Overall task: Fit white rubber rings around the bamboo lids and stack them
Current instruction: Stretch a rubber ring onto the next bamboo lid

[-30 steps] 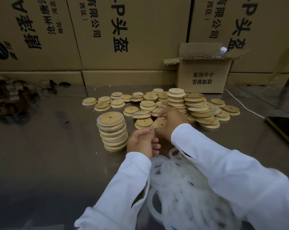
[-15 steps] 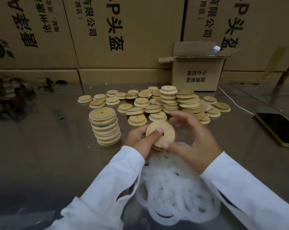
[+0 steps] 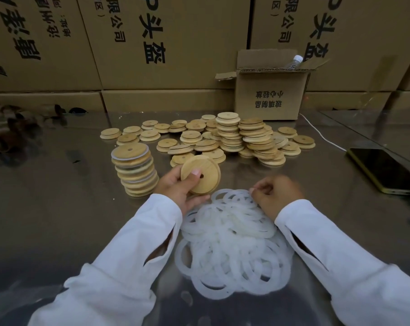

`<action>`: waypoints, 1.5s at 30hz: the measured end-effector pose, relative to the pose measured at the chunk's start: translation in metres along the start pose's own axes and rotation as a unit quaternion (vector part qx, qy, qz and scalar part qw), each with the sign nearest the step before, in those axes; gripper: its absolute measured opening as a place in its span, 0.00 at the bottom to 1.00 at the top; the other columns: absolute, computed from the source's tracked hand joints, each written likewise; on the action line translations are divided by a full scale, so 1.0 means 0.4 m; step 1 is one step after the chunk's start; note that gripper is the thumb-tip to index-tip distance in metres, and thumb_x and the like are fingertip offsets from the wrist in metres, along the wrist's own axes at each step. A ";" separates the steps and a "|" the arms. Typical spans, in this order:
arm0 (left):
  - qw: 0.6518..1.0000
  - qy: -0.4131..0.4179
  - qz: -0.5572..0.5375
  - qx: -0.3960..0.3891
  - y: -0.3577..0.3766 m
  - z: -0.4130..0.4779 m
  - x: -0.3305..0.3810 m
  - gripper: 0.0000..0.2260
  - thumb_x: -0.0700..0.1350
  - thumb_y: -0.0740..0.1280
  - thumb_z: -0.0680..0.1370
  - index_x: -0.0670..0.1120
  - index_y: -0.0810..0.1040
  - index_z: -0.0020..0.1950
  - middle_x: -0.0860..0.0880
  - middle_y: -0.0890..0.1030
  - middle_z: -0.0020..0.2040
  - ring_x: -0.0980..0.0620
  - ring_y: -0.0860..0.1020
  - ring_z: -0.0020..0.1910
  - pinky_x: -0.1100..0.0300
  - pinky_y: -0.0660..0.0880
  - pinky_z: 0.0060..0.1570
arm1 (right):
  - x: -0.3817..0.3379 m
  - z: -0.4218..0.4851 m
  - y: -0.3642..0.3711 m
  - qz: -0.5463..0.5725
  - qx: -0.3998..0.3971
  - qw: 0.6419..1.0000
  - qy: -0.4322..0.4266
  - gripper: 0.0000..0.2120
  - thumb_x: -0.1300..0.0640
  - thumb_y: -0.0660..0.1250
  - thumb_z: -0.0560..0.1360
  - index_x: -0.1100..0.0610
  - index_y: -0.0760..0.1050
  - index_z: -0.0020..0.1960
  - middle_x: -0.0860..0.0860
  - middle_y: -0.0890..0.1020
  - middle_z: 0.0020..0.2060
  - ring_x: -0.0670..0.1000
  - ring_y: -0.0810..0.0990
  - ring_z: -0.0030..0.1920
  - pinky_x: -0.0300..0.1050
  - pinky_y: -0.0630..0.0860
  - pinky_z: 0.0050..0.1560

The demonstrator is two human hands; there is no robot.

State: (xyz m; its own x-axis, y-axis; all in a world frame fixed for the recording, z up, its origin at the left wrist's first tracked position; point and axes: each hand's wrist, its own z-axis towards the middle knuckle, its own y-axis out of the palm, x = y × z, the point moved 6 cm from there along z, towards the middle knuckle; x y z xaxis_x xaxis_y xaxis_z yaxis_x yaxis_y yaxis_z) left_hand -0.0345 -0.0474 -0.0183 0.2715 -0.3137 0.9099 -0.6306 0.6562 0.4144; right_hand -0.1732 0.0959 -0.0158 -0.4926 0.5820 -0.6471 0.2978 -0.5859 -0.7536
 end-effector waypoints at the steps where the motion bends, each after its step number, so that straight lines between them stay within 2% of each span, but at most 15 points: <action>1: 1.000 0.001 0.001 0.001 0.000 0.000 -0.001 0.04 0.38 0.62 0.77 0.45 0.76 0.46 0.45 0.77 0.48 0.46 0.76 0.50 0.59 0.80 0.32 | -0.003 0.000 0.003 -0.002 -0.004 1.000 -0.004 0.04 0.53 0.68 0.73 0.51 0.80 0.42 0.45 0.77 0.37 0.46 0.75 0.41 0.37 0.68 0.44; 6: 1.000 -0.004 0.007 0.007 0.003 0.000 -0.001 0.04 0.38 0.62 0.77 0.45 0.76 0.46 0.45 0.77 0.49 0.45 0.75 0.52 0.59 0.80 0.32 | -0.015 -0.002 0.006 0.019 -0.012 1.000 -0.012 0.08 0.56 0.71 0.70 0.48 0.77 0.34 0.46 0.79 0.37 0.44 0.75 0.40 0.35 0.68 0.39; 11: 1.000 -0.012 -0.001 0.028 -0.008 0.002 0.002 0.04 0.38 0.62 0.77 0.44 0.75 0.47 0.43 0.78 0.49 0.40 0.78 0.50 0.55 0.79 0.34 | -0.033 -0.016 -0.018 0.143 0.035 0.988 -0.047 0.08 0.57 0.72 0.69 0.47 0.79 0.34 0.46 0.82 0.37 0.46 0.78 0.42 0.38 0.73 0.40; 13: 0.999 -0.020 -0.001 0.025 -0.009 0.000 0.004 0.04 0.39 0.62 0.77 0.43 0.75 0.50 0.41 0.78 0.49 0.41 0.82 0.42 0.56 0.79 0.32 | -0.056 -0.029 -0.036 0.240 0.036 0.967 -0.080 0.07 0.58 0.73 0.68 0.48 0.80 0.35 0.45 0.82 0.35 0.44 0.79 0.41 0.36 0.75 0.42; 16: 0.999 -0.020 -0.002 0.029 -0.011 -0.003 0.006 0.05 0.39 0.63 0.77 0.41 0.75 0.51 0.42 0.79 0.44 0.49 0.82 0.30 0.59 0.79 0.27 | -0.102 -0.053 -0.052 0.371 -0.006 0.920 -0.131 0.07 0.62 0.72 0.68 0.51 0.81 0.36 0.43 0.83 0.33 0.40 0.80 0.37 0.29 0.74 0.38; 18: 1.000 -0.013 0.005 0.026 -0.011 -0.004 0.007 0.04 0.39 0.63 0.77 0.41 0.76 0.49 0.43 0.79 0.43 0.50 0.82 0.31 0.59 0.78 0.26 | -0.118 -0.062 -0.052 0.421 -0.026 0.896 -0.135 0.08 0.64 0.72 0.68 0.52 0.81 0.36 0.44 0.83 0.32 0.40 0.80 0.36 0.29 0.74 0.38; 23: 0.999 -0.033 -0.002 -0.022 0.019 -0.018 0.007 0.05 0.44 0.63 0.77 0.47 0.79 0.46 0.45 0.83 0.39 0.49 0.83 0.33 0.57 0.79 0.28 | -0.123 -0.066 -0.034 0.471 -0.046 0.878 -0.074 0.08 0.64 0.71 0.69 0.53 0.81 0.35 0.49 0.83 0.30 0.44 0.80 0.32 0.36 0.78 0.35; 26: 0.998 -0.056 0.007 -0.027 0.027 -0.024 0.007 0.11 0.53 0.63 0.75 0.47 0.78 0.48 0.44 0.83 0.42 0.47 0.83 0.35 0.54 0.79 0.29 | -0.123 -0.067 -0.030 0.474 -0.043 0.878 -0.052 0.06 0.65 0.69 0.70 0.56 0.80 0.38 0.48 0.82 0.27 0.43 0.78 0.27 0.34 0.76 0.31; 28: 0.996 -0.043 0.034 -0.064 0.039 -0.032 0.008 0.14 0.56 0.65 0.69 0.48 0.79 0.46 0.46 0.84 0.40 0.47 0.84 0.38 0.55 0.80 0.31 | -0.126 -0.072 -0.027 0.464 -0.040 0.883 -0.052 0.05 0.66 0.69 0.70 0.57 0.79 0.38 0.48 0.81 0.26 0.42 0.77 0.27 0.33 0.74 0.30; 30: 0.991 -0.012 0.077 -0.105 0.053 -0.045 0.011 0.14 0.53 0.68 0.65 0.49 0.80 0.47 0.46 0.85 0.42 0.47 0.84 0.42 0.56 0.80 0.34 | -0.133 -0.077 -0.026 0.453 -0.035 0.889 -0.061 0.05 0.66 0.69 0.70 0.57 0.79 0.38 0.48 0.81 0.27 0.42 0.77 0.27 0.32 0.74 0.30; 32: 0.987 0.010 0.104 -0.122 0.059 -0.050 0.010 0.11 0.48 0.68 0.68 0.50 0.80 0.49 0.46 0.84 0.44 0.48 0.83 0.43 0.58 0.80 0.35 | -0.140 -0.081 -0.026 0.448 -0.028 0.891 -0.068 0.05 0.65 0.70 0.70 0.57 0.79 0.38 0.51 0.81 0.29 0.43 0.78 0.29 0.33 0.75 0.32; 36: 0.987 0.020 0.099 -0.121 0.063 -0.049 0.007 0.06 0.46 0.65 0.73 0.50 0.80 0.48 0.48 0.84 0.41 0.50 0.83 0.41 0.58 0.79 0.34 | -0.142 -0.086 -0.026 0.408 0.009 0.908 -0.090 0.05 0.64 0.70 0.70 0.54 0.79 0.39 0.57 0.79 0.33 0.49 0.79 0.35 0.46 0.79 0.44; 38: 0.989 0.015 0.088 -0.118 0.063 -0.048 0.005 0.06 0.46 0.63 0.75 0.50 0.80 0.46 0.49 0.84 0.39 0.50 0.84 0.40 0.59 0.79 0.33 | -0.140 -0.091 -0.026 0.365 0.054 0.923 -0.107 0.07 0.62 0.70 0.71 0.51 0.78 0.39 0.58 0.79 0.34 0.52 0.77 0.36 0.49 0.78 0.45; 42: 0.990 0.009 0.087 -0.107 0.060 -0.046 0.004 0.07 0.48 0.63 0.75 0.52 0.82 0.42 0.49 0.85 0.38 0.48 0.84 0.39 0.59 0.79 0.31 | -0.142 -0.100 -0.029 0.290 0.128 0.938 -0.141 0.08 0.58 0.69 0.71 0.47 0.77 0.36 0.47 0.78 0.30 0.43 0.74 0.31 0.37 0.74 0.37; 45: 0.989 0.015 0.099 -0.110 0.062 -0.048 0.004 0.08 0.49 0.64 0.73 0.54 0.83 0.40 0.49 0.85 0.38 0.49 0.84 0.39 0.60 0.79 0.31 | -0.150 -0.110 -0.041 0.244 0.165 0.938 -0.184 0.06 0.57 0.70 0.70 0.48 0.77 0.37 0.46 0.79 0.33 0.43 0.75 0.35 0.31 0.71 0.36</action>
State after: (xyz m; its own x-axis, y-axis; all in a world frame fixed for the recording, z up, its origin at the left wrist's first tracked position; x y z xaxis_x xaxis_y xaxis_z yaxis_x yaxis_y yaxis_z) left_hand -0.0358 -0.0184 -0.0061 0.1826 -0.1451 0.9724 -0.5012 0.8372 0.2190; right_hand -0.1126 0.0954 0.0303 -0.6306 -0.0004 -0.7761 0.3223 -0.9099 -0.2613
